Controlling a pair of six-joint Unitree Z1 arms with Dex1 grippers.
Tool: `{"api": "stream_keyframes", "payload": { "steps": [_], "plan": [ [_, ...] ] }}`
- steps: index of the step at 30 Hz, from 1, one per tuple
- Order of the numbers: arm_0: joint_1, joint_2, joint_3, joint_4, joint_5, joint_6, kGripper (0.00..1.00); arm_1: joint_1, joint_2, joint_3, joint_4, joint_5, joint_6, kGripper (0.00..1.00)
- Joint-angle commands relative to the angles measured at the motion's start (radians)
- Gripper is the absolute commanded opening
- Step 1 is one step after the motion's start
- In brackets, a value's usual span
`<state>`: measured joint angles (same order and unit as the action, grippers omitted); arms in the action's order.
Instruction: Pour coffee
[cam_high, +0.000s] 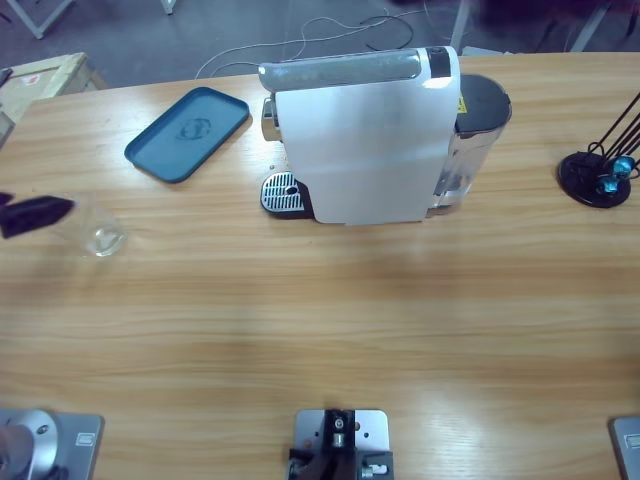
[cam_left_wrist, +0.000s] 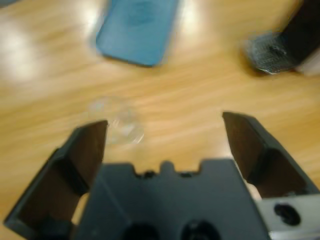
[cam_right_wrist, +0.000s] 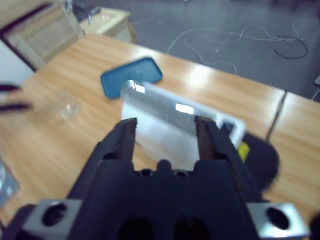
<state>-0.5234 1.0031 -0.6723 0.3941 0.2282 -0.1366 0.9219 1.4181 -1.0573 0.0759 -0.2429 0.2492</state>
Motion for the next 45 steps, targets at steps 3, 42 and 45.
{"api": "stream_keyframes", "payload": {
  "steps": [3, 42, 45],
  "plan": [
    [0.172, -0.043, 0.182, -0.153, -0.043, -0.075, 0.987, 0.054, -0.352, 0.359, 0.174, -0.014, 0.042, 1.0],
    [0.168, 0.599, 0.291, -0.633, 0.163, -0.118, 0.434, 0.054, -0.372, 0.458, 0.208, -0.031, 0.134, 1.0],
    [0.168, 0.613, 0.306, -0.682, 0.145, -0.103, 0.373, 0.053, -0.377, 0.458, 0.213, -0.03, 0.136, 1.0]
  ]
}}
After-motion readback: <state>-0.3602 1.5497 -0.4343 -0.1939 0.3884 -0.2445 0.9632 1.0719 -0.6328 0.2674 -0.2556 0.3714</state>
